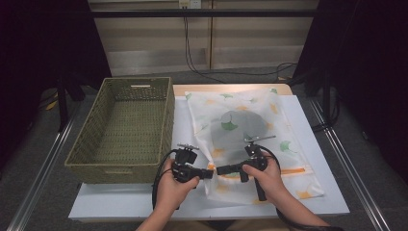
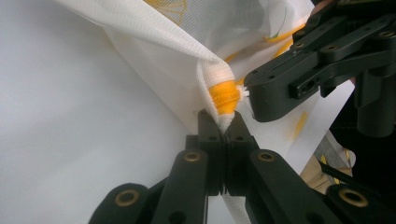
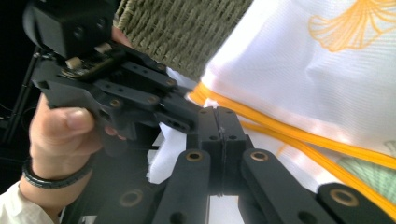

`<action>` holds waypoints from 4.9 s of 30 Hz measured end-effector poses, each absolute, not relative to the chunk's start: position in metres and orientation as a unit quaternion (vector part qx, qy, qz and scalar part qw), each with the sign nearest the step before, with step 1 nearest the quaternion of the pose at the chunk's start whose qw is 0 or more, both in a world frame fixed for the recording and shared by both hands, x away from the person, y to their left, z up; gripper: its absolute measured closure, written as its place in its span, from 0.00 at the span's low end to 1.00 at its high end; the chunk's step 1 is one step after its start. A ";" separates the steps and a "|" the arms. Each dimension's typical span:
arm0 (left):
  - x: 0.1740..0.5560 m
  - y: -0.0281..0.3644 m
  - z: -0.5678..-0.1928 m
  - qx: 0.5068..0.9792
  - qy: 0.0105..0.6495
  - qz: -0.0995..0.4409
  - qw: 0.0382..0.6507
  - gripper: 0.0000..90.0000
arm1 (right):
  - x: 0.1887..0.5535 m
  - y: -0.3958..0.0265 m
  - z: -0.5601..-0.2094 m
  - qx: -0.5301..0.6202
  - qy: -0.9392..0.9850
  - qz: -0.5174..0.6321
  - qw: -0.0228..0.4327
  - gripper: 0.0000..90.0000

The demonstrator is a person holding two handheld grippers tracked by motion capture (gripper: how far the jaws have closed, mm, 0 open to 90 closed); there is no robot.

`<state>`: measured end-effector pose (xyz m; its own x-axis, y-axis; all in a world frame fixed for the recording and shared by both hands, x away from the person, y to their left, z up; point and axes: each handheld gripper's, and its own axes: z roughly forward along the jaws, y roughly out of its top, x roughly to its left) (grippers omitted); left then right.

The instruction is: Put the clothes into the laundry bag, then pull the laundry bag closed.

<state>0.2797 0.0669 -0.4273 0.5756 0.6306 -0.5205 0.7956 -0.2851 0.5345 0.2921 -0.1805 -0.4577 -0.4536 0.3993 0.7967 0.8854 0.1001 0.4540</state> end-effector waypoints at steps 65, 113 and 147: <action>0.281 0.093 -0.412 0.778 0.478 -0.105 0.393 0.98 | 0.285 -0.266 -0.455 -0.494 -0.715 -0.462 0.176 1.00; 0.280 0.096 -0.413 0.779 0.485 -0.100 0.385 0.98 | 0.258 -0.375 -0.457 -0.566 -0.681 -0.452 0.106 1.00; 0.281 0.102 -0.412 0.775 0.495 -0.097 0.381 0.98 | 0.240 -0.430 -0.462 -0.613 -0.653 -0.441 0.060 1.00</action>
<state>0.2811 0.1020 -0.4119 0.4911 0.6927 -0.5282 0.8410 -0.2191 0.4947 0.2401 -0.4303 -0.4617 -0.2418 0.7469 0.6194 0.8530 -0.1408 0.5026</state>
